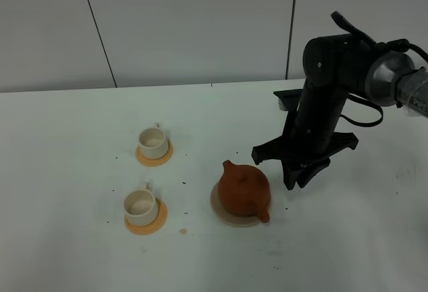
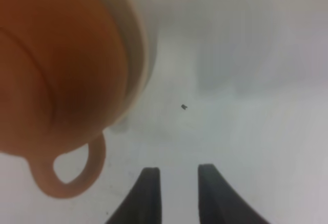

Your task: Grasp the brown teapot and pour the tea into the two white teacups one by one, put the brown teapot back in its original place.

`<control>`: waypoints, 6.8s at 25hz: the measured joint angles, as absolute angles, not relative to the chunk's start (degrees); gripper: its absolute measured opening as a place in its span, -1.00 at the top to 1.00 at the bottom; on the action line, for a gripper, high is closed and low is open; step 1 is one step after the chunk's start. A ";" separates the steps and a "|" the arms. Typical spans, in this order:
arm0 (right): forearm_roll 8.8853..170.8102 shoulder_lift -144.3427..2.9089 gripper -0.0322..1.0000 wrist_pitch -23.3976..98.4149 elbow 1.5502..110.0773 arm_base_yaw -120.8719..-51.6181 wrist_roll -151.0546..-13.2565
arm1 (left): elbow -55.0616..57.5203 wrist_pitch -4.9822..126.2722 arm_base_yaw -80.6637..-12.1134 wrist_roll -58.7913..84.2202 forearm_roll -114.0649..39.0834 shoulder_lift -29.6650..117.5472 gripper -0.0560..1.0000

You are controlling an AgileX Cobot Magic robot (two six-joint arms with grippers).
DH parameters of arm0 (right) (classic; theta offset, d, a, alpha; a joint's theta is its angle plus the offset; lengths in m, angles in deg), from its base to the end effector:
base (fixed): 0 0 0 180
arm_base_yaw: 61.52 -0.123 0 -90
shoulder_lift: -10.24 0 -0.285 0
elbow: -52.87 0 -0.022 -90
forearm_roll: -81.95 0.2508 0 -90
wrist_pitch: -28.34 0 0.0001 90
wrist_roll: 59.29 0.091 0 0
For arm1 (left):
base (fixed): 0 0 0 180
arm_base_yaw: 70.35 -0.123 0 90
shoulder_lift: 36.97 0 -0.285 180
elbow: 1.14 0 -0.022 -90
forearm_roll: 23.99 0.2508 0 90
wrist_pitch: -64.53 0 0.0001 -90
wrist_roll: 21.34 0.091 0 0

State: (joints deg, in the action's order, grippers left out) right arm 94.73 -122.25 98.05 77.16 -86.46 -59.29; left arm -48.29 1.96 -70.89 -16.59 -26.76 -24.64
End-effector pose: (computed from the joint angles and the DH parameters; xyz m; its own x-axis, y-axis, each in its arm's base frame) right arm 0.3924 0.2033 0.1868 -0.9361 -0.3507 -0.0283 -0.3486 0.9134 0.2101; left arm 0.0035 -0.0039 0.2819 -0.5276 0.0556 -0.8477 0.0590 0.9978 0.0287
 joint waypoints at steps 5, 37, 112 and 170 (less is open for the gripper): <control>96.27 -119.23 0.57 98.05 77.16 -86.46 -64.22 | -48.29 1.96 -70.89 -16.59 -26.76 -24.64 0.45; 89.97 -120.27 0.25 93.76 76.27 -98.47 -64.32 | -48.29 1.96 -70.89 -16.59 -23.99 -24.64 0.45; 90.97 -125.14 0.50 93.21 76.27 -96.15 -64.15 | -48.29 1.96 -70.89 -16.59 -23.99 -24.64 0.45; 93.00 -119.35 0.75 94.92 76.27 -96.76 -71.56 | -48.29 1.96 -70.89 -16.59 -23.99 -24.64 0.45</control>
